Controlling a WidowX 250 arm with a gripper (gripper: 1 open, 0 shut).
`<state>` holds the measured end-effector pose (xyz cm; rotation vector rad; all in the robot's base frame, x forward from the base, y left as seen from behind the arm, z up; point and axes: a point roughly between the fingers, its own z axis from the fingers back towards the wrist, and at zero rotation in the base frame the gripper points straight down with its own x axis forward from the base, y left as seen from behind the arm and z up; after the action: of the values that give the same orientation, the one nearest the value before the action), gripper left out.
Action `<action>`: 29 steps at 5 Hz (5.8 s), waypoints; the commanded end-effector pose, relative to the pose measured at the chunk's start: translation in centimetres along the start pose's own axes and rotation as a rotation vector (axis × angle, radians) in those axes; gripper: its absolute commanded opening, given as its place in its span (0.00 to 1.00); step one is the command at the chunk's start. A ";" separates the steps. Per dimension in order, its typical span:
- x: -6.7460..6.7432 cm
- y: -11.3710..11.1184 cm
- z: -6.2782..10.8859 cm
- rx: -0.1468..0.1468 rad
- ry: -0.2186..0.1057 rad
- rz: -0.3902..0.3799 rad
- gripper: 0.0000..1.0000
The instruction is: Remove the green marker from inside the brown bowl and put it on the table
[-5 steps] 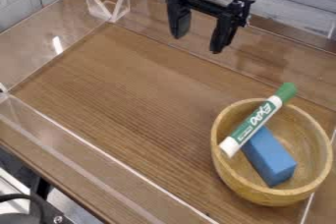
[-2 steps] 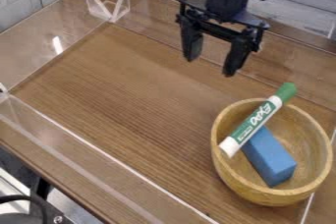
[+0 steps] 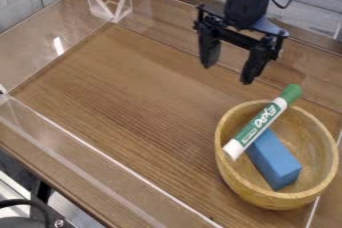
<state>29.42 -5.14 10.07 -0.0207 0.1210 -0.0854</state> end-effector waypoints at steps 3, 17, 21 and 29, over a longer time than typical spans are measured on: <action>2.1 -3.1 1.3 -0.022 -0.106 -0.049 1.00; 4.8 -7.4 -4.2 -0.014 -0.237 -0.136 1.00; 2.3 -7.0 -2.8 0.017 -0.179 -0.191 0.00; 1.3 -4.5 4.2 0.085 -0.236 -0.176 0.00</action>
<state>30.28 -9.74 11.63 0.0560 -0.0361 -0.2685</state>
